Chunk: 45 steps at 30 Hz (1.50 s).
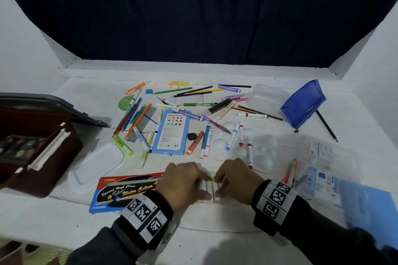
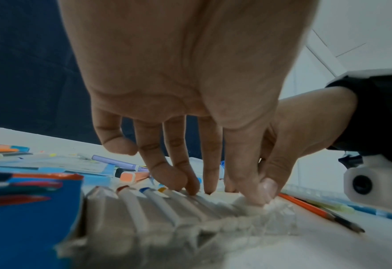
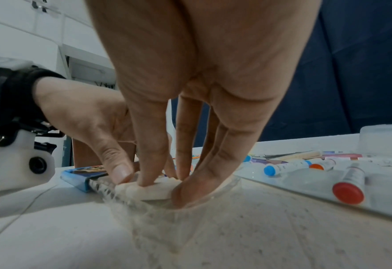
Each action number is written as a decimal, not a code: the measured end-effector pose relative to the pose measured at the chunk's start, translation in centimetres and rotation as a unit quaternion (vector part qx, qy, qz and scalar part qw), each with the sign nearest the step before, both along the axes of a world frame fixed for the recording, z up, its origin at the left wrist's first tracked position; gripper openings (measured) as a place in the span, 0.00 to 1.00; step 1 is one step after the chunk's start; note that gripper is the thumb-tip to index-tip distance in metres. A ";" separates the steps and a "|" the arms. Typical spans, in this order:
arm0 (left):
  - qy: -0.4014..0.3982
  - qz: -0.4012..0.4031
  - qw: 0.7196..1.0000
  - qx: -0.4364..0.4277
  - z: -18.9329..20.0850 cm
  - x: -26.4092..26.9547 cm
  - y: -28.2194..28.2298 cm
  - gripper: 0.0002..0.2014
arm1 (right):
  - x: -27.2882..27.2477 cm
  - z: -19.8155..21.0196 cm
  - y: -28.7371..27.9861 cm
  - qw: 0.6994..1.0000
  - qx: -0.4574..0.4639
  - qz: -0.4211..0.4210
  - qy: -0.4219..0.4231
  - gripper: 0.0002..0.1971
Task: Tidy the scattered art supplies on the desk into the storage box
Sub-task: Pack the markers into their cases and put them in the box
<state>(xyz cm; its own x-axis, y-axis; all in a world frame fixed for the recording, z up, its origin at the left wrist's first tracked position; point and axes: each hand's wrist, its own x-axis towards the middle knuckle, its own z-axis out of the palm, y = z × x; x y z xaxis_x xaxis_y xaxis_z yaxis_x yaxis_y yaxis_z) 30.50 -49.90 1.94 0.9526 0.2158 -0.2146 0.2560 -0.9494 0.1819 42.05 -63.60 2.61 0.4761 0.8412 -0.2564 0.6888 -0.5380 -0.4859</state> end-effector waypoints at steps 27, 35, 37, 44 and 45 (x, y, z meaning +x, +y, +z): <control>-0.011 0.011 0.999 0.037 0.6 1.7 -0.4 0.23 | 1.2 0.5 2.4 0.989 -0.085 0.071 -0.098 0.27; -0.032 0.002 0.997 -0.072 0.1 1.0 1.9 0.30 | 2.1 1.3 2.5 0.994 -0.066 0.057 -0.071 0.22; -0.047 0.001 0.991 -0.126 0.0 0.9 2.9 0.31 | 2.5 1.3 2.9 0.995 -0.054 0.048 -0.069 0.20; -0.156 0.027 0.966 -0.203 0.0 1.0 6.9 0.13 | 3.8 1.2 4.5 0.998 0.029 -0.009 -0.059 0.10; -0.167 0.022 0.964 -0.204 0.0 1.2 7.6 0.13 | 4.1 1.1 4.8 0.997 0.042 -0.017 -0.062 0.09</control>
